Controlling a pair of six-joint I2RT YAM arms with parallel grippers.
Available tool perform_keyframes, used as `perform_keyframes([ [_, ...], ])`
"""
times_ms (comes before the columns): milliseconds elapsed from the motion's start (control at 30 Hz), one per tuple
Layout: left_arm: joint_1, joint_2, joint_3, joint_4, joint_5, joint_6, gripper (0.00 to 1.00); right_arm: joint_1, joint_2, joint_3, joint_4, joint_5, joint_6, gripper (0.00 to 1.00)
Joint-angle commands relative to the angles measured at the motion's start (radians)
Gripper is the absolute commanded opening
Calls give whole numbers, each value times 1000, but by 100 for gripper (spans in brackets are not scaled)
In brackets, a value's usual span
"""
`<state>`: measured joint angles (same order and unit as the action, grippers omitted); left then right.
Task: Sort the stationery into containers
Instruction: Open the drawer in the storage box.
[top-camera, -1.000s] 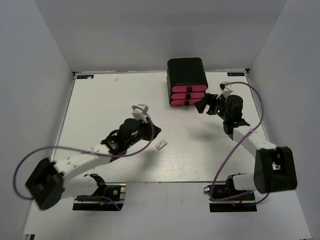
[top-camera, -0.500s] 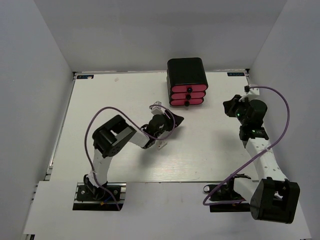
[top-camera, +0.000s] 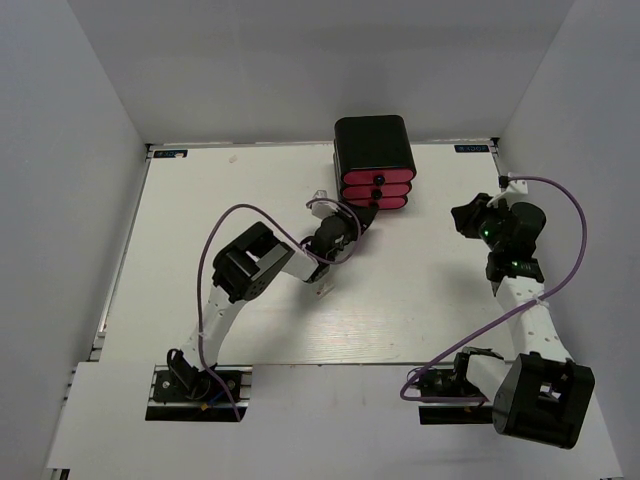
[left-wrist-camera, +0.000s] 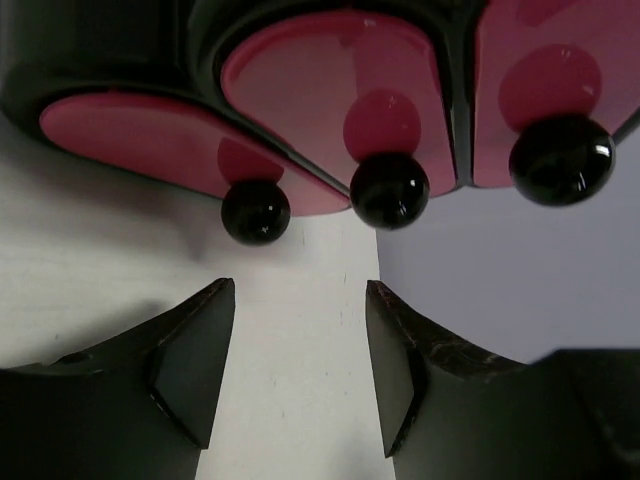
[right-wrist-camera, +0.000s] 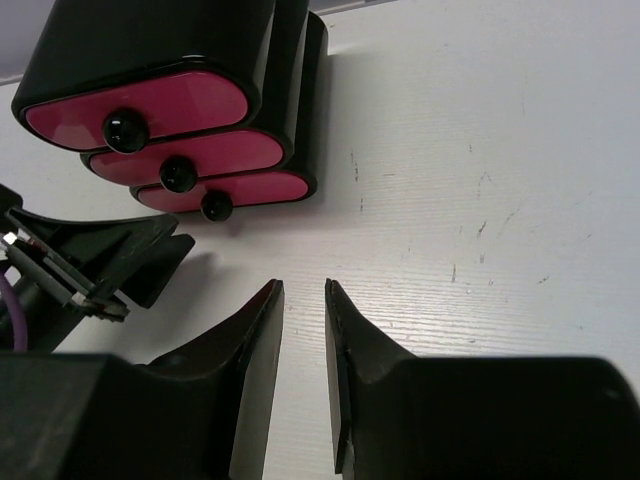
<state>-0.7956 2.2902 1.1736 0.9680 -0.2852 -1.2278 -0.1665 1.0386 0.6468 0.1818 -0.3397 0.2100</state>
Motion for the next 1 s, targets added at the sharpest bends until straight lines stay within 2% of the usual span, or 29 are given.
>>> perform_keyframes([
  [0,15,26,67,-58,-39,-16,65,-14,-29,-7,30,-32,15,30],
  [300,24,57,173,-234,-68,-16,65,-51,-23,-12,34,-67,29,30],
  [733,24,114,297,-344,-77,-16,60,-65,-18,-22,48,-88,34,30],
  [900,24,114,307,-354,-86,-25,53,-65,-18,-27,50,-94,34,31],
  [933,24,114,307,-354,-86,-25,50,-67,-17,-29,54,-97,34,31],
  [967,24,123,307,-354,-86,-25,43,-68,-17,-30,57,-99,37,31],
])
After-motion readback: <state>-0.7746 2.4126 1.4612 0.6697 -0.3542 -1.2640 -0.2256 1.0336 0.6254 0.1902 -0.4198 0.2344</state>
